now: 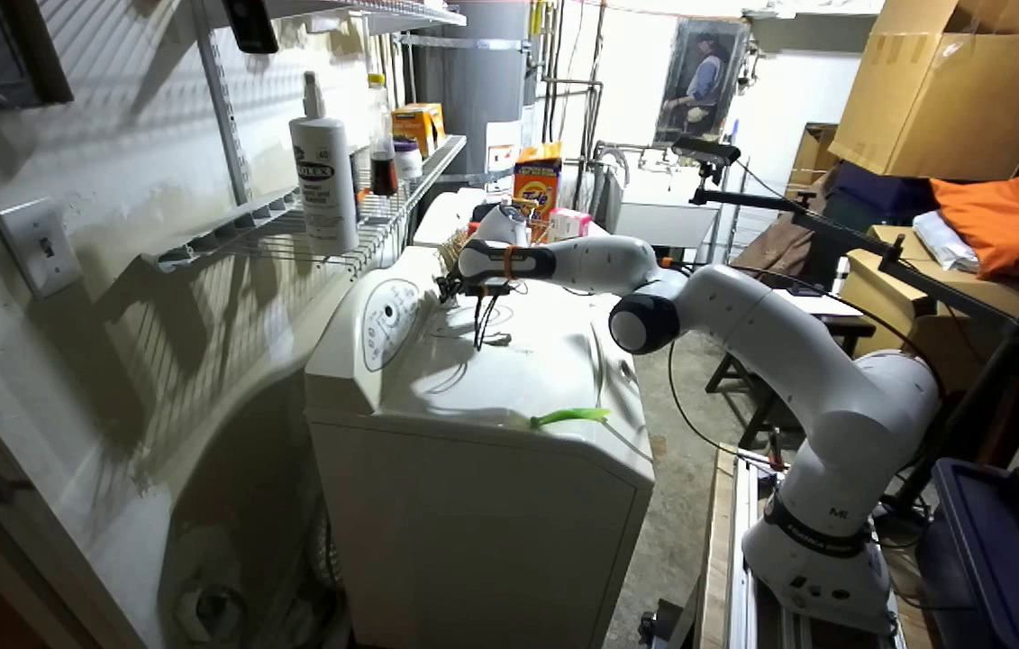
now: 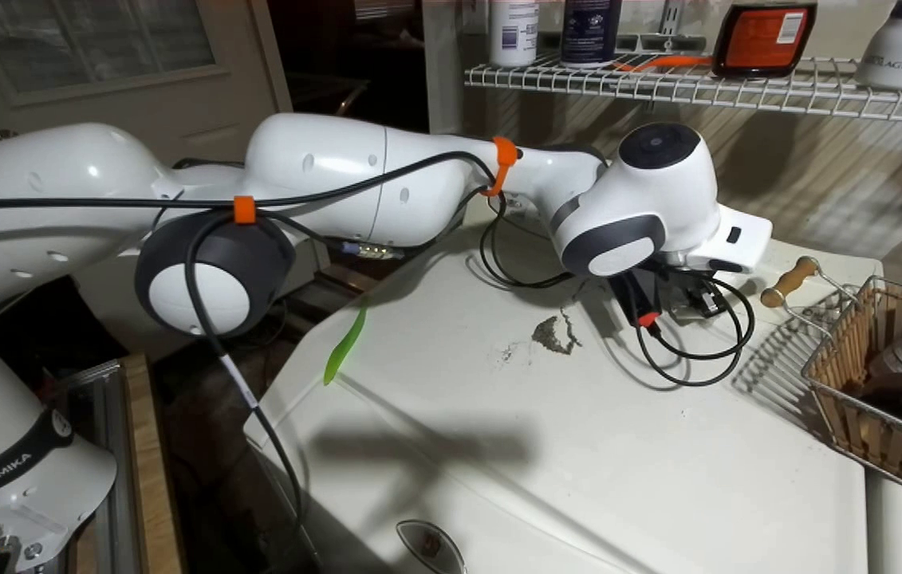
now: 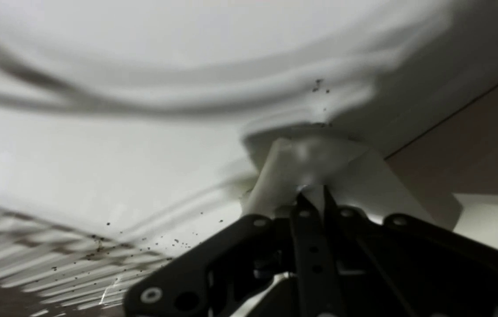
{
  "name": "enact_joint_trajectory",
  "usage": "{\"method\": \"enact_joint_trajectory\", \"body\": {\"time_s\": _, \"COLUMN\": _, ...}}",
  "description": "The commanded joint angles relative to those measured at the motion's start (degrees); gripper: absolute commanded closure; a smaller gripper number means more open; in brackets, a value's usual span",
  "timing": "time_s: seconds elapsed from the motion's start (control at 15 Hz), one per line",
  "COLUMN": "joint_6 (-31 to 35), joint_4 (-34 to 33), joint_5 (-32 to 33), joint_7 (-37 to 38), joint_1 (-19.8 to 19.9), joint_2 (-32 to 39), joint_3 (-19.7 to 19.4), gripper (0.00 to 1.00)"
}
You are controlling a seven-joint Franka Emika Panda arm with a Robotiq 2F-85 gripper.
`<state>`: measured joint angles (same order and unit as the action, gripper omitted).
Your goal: Use the white napkin to wipe the top of the washing machine on the left.
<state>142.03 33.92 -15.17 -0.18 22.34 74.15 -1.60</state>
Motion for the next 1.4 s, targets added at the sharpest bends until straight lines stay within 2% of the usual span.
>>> {"method": "enact_joint_trajectory", "body": {"time_s": 0.0, "joint_6": -4.93, "joint_4": 0.10, "joint_5": 1.95, "joint_7": 5.45, "joint_1": -1.39, "joint_2": 0.13, "joint_3": -3.42, "gripper": 0.99}}
{"method": "enact_joint_trajectory", "body": {"time_s": 0.27, "joint_6": -9.71, "joint_4": 1.44, "joint_5": 3.91, "joint_7": 13.09, "joint_1": -3.70, "joint_2": -1.63, "joint_3": -9.22, "gripper": 0.99}}
{"method": "enact_joint_trajectory", "body": {"time_s": 0.67, "joint_6": -24.84, "joint_4": 2.10, "joint_5": 2.42, "joint_7": 13.88, "joint_1": -4.44, "joint_2": -5.02, "joint_3": -9.19, "gripper": 0.99}}
{"method": "enact_joint_trajectory", "body": {"time_s": 1.33, "joint_6": -52.39, "joint_4": 3.46, "joint_5": 2.81, "joint_7": 17.23, "joint_1": -5.02, "joint_2": -9.73, "joint_3": -11.49, "gripper": 0.99}}
